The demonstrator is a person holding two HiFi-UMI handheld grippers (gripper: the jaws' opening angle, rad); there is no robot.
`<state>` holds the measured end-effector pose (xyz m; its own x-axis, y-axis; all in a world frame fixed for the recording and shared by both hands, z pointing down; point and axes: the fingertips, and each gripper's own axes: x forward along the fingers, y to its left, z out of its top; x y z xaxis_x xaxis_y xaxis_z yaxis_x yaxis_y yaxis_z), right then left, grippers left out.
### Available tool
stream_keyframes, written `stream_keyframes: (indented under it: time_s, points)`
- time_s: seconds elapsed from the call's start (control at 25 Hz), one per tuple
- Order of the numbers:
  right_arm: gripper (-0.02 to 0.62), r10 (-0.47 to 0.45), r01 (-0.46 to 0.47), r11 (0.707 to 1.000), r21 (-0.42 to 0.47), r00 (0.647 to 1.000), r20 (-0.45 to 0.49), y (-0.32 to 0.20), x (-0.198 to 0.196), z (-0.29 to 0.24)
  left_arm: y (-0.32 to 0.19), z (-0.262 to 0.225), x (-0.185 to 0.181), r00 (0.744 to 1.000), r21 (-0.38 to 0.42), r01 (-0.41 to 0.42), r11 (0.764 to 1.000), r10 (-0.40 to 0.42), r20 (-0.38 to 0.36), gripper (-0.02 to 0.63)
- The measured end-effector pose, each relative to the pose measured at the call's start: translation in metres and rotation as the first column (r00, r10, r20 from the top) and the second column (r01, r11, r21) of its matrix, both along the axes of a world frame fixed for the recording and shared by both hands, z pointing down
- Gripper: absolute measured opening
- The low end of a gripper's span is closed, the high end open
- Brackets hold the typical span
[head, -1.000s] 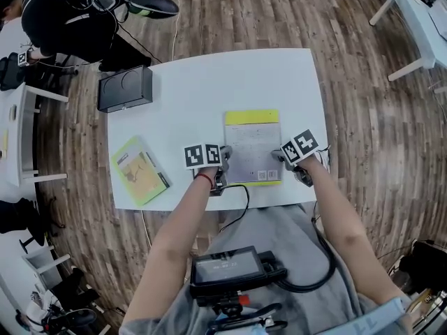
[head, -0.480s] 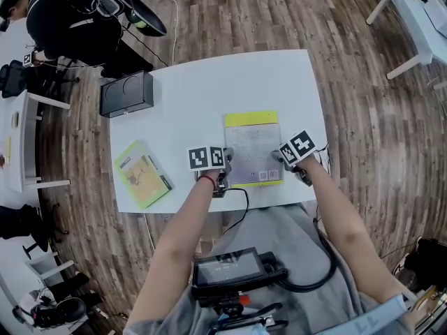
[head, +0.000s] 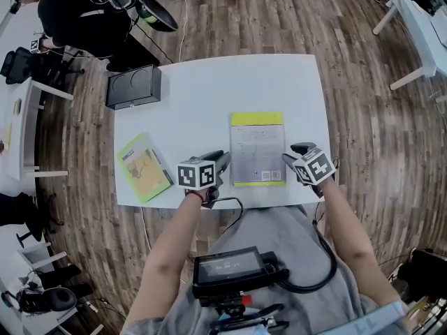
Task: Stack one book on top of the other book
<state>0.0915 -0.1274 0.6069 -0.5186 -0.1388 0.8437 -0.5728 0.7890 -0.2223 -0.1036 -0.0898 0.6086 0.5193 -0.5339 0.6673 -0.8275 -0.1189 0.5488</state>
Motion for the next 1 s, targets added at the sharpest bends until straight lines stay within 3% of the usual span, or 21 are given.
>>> stream_keyframes:
  time_s: [0.24,0.56,0.84,1.0]
  points:
    - [0.163,0.012,-0.030,0.995,0.091,0.982,0.189,0.015,-0.030,-0.051,0.015,-0.047,0.017,0.995,0.211,-0.095,0.973,0.097,0.004,0.092]
    - [0.150,-0.018,-0.062,0.977,0.202,0.927,0.374,0.040,-0.061,-0.104,0.028,-0.101,0.033,0.984,0.424,-0.177,0.888,0.152,0.093,0.152]
    - [0.114,-0.141,-0.025,0.946,0.325,0.868,0.476,0.067,-0.083,-0.141,0.044,-0.131,0.037,0.985,0.512,-0.169,0.842,0.128,0.116,0.150]
    - [0.094,-0.203,0.028,0.940,0.339,0.846,0.493,0.077,-0.095,-0.149,0.057,-0.141,0.038,0.990,0.536,-0.132,0.834,0.083,0.114,0.146]
